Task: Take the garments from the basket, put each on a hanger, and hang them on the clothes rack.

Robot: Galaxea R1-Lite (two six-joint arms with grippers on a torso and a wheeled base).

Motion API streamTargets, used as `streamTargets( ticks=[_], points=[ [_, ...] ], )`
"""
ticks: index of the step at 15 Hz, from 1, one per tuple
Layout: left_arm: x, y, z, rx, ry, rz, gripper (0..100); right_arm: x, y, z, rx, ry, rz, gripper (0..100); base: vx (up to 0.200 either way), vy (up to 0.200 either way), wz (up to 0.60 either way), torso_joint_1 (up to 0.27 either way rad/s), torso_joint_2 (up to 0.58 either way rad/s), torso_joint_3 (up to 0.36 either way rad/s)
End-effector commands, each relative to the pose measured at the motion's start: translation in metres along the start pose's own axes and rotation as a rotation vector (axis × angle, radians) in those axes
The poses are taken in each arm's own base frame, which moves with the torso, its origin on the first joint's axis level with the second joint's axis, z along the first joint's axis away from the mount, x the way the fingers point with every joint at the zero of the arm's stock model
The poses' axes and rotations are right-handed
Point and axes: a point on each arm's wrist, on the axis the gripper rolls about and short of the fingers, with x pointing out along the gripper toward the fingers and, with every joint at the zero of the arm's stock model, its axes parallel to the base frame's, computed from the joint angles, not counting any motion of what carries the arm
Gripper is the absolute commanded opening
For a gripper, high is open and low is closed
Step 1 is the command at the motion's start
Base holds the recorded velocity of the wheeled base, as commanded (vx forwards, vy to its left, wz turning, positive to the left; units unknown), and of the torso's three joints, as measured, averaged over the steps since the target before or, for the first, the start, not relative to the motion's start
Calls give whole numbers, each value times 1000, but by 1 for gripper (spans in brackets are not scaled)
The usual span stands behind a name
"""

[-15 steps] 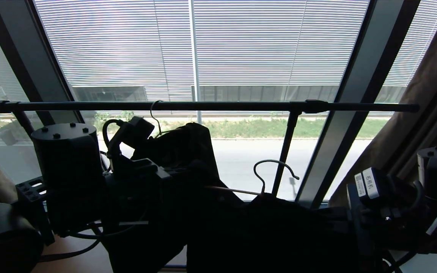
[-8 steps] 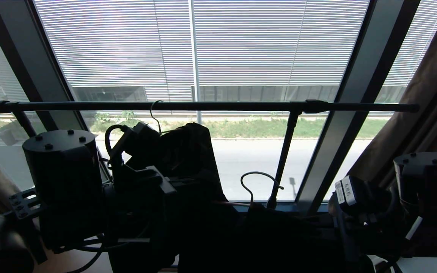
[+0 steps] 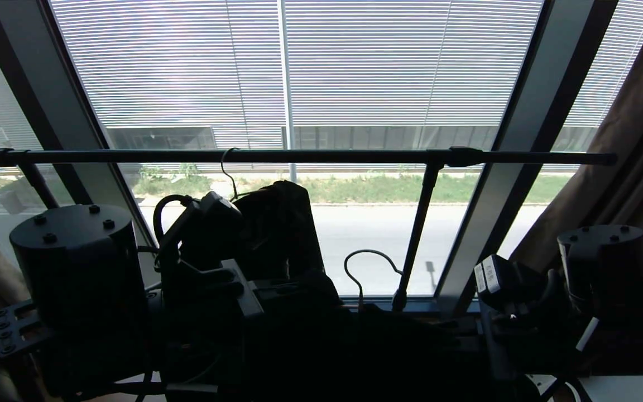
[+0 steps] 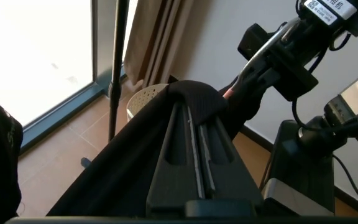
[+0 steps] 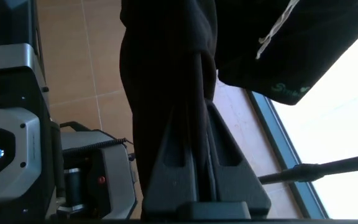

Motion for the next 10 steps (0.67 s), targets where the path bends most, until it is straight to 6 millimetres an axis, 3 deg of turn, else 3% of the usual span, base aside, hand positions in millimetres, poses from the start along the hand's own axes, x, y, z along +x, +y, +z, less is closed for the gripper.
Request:
streamTargets(
  ticks=[1, 4, 7, 9, 10],
  points=[
    [-1, -2, 0, 2, -1, -4, 0, 1, -2, 3, 13, -9, -1, 0, 0, 0, 0, 0, 0, 0],
    [-2, 2, 3, 3, -12, 11, 0, -4, -3, 7, 8, -38, -25, 0, 0, 0, 0, 0, 0, 0],
    [-3, 11, 10, 42, -36, 47, 0, -31, -4, 5, 37, -68, -121, 0, 0, 0, 0, 0, 0, 0],
    [-3, 18, 14, 47, -32, 79, 0, -55, 6, 1, 65, -105, -177, 0, 0, 0, 0, 0, 0, 0],
    [-3, 21, 17, 45, -25, 90, 0, -57, 8, 1, 72, -113, -179, 0, 0, 0, 0, 0, 0, 0]
  ],
)
